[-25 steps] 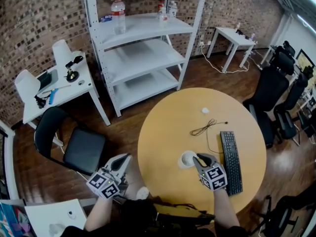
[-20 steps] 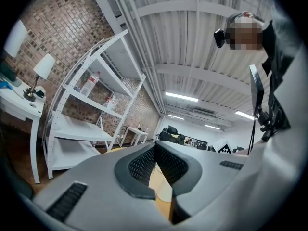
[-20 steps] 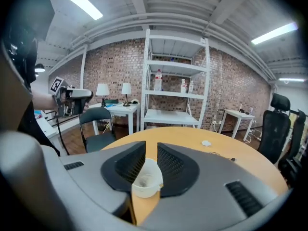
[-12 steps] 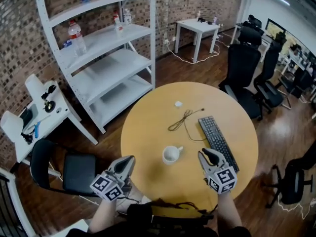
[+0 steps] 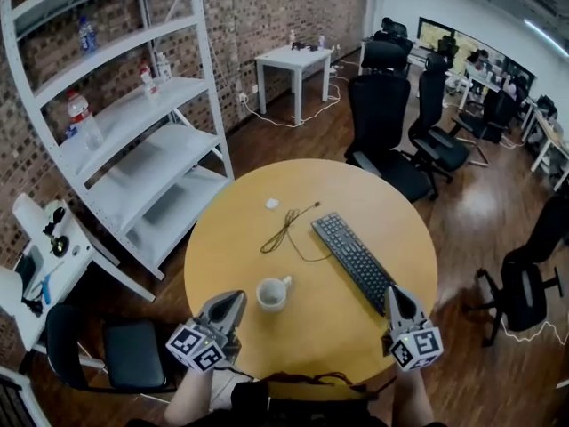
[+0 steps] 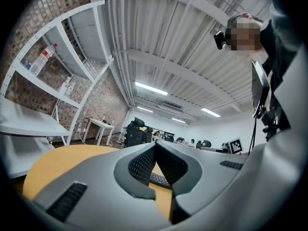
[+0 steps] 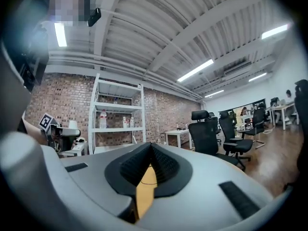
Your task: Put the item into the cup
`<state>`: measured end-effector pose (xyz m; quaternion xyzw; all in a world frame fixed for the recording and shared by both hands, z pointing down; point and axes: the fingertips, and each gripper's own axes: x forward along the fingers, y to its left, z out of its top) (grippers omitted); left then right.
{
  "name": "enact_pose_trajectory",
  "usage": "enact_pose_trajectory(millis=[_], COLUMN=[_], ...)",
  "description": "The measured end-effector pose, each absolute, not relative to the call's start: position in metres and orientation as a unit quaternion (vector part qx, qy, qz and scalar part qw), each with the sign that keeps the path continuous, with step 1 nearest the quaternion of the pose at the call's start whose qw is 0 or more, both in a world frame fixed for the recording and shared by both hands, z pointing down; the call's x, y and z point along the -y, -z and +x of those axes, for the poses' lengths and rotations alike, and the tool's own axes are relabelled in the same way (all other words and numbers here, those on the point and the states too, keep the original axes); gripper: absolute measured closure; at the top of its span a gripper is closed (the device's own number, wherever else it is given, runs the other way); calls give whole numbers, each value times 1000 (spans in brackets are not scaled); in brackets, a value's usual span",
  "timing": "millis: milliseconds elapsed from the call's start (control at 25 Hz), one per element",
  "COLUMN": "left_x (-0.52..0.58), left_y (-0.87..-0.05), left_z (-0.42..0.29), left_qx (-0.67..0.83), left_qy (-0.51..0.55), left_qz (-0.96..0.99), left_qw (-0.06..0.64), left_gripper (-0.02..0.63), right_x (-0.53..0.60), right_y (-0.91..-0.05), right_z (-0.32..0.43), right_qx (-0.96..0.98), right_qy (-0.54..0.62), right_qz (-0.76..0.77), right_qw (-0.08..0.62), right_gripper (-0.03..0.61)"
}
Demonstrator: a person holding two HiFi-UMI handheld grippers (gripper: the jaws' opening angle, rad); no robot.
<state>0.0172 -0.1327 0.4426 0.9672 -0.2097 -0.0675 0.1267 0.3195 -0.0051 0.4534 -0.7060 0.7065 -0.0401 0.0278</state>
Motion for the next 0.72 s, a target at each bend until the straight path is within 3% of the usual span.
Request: enact_pose_trajectory(millis=[720], left_x=[133], left_y=[-437], left_z=[19], left_qx=[223], left_qy=[77], left_qz=[966], left_qw=[108], left_gripper=[611], right_x=[21], right_y=[-451], right_z=[312], right_qx=[-729], right_qy=[30], right_qz=[-684], right_qw=[15], right_gripper=[571])
